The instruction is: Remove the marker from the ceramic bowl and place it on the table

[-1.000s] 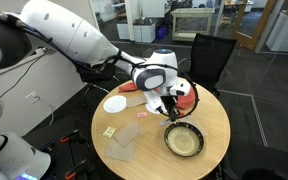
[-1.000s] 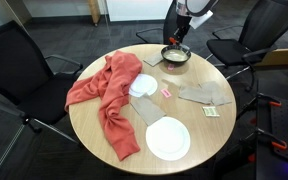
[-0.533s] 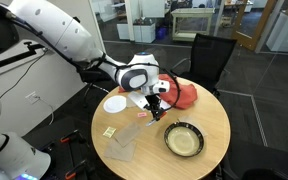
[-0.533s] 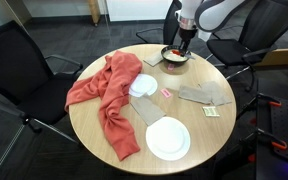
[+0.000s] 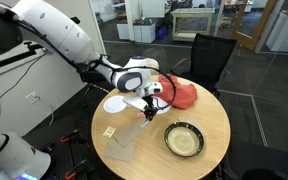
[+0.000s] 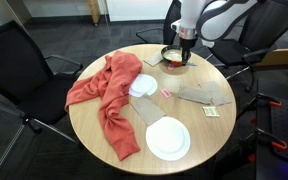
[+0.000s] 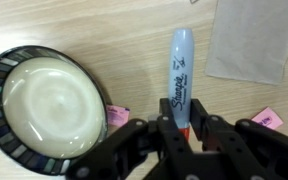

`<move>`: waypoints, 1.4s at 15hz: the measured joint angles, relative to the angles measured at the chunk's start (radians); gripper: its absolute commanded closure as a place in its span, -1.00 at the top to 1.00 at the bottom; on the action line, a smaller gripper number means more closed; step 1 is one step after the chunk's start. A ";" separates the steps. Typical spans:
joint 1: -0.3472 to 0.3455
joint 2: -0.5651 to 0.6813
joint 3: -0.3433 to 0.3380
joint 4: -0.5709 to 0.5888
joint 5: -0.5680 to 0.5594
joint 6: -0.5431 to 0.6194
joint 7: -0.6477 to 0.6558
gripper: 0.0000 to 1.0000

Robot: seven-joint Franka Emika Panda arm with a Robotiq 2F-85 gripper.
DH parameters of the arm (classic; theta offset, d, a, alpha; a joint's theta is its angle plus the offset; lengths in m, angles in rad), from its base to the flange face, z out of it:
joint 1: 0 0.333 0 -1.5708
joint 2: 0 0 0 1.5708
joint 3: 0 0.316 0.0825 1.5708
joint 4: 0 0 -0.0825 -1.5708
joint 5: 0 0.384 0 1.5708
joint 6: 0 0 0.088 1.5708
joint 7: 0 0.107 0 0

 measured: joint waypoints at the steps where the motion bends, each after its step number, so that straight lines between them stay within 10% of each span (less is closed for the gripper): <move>1: 0.000 0.008 0.003 0.000 0.000 0.010 -0.011 -0.88; 18: -0.002 0.225 0.004 0.097 0.000 0.146 -0.014 -0.88; 19: -0.002 0.231 0.004 0.100 0.000 0.146 -0.014 -0.02; 21: -0.001 0.240 0.002 0.104 0.000 0.147 -0.014 0.13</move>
